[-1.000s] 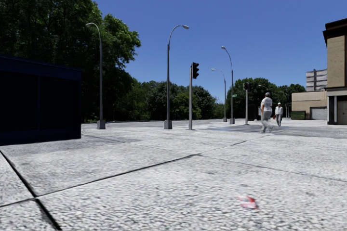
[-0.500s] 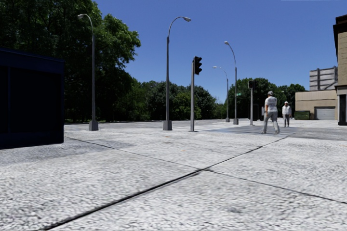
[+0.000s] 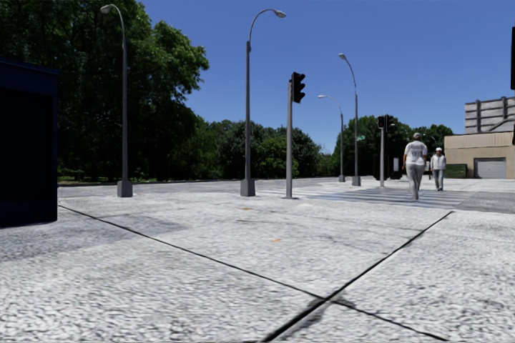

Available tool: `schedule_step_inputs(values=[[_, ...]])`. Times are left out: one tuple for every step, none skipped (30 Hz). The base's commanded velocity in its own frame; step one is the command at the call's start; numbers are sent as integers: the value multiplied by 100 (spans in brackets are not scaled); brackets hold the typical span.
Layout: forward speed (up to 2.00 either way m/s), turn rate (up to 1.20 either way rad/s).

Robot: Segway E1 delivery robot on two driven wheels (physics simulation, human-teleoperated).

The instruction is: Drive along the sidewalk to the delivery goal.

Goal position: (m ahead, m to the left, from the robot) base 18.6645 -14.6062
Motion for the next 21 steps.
schedule_step_inputs(values=[[200, 0], [200, 0], [200, 0], [200, 0], [200, 0], [200, 0], [200, 0], [200, 0], [200, 0], [200, 0], [200, 0], [200, -9], [200, -21], [200, -21], [200, -25], [200, -27], [200, -30], [200, -31], [200, -31], [200, -31], [200, -31]])
